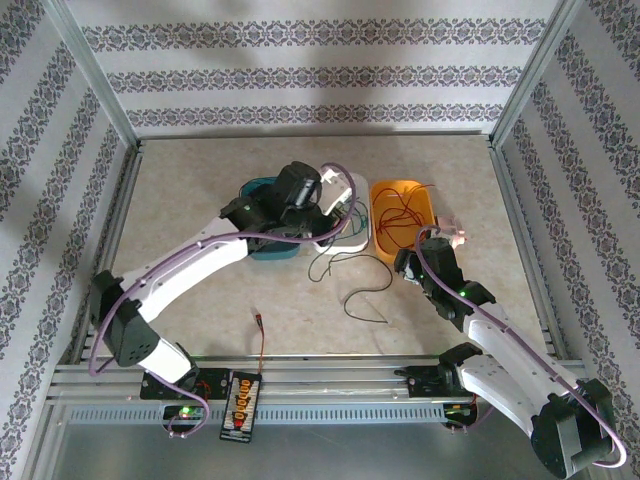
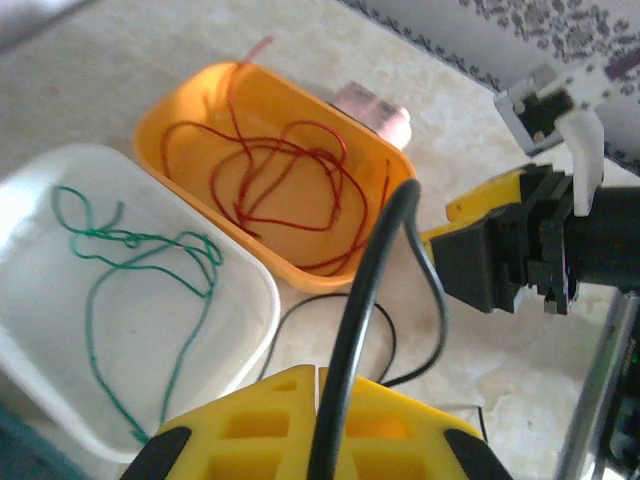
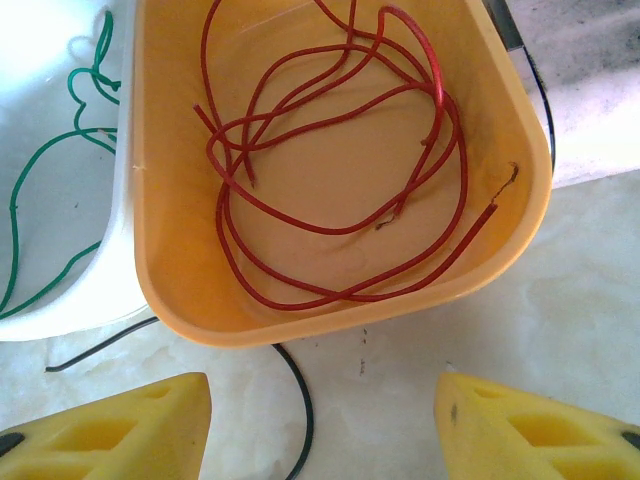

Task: Untangle the cables

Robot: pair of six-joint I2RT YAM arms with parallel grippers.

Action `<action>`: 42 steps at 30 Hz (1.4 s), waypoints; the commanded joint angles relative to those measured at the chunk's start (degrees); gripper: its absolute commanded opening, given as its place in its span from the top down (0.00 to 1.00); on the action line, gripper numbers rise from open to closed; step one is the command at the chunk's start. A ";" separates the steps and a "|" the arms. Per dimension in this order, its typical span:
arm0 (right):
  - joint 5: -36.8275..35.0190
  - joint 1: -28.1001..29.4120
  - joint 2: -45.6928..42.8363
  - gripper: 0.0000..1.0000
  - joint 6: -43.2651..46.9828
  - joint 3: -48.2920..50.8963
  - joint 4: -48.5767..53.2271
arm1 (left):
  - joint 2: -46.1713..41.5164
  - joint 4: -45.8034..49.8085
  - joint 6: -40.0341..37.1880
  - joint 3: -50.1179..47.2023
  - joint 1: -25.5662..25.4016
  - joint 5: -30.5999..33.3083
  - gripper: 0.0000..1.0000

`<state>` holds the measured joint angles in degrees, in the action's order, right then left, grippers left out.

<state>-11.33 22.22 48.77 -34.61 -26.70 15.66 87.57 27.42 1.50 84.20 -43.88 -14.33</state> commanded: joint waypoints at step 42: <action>2.10 -0.41 0.99 0.39 3.08 -0.62 1.04 | 18.17 -4.09 15.36 -4.85 25.35 19.32 1.00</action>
<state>-9.58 22.22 50.30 -32.62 -26.72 15.70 103.72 18.39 13.61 77.80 -19.27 1.21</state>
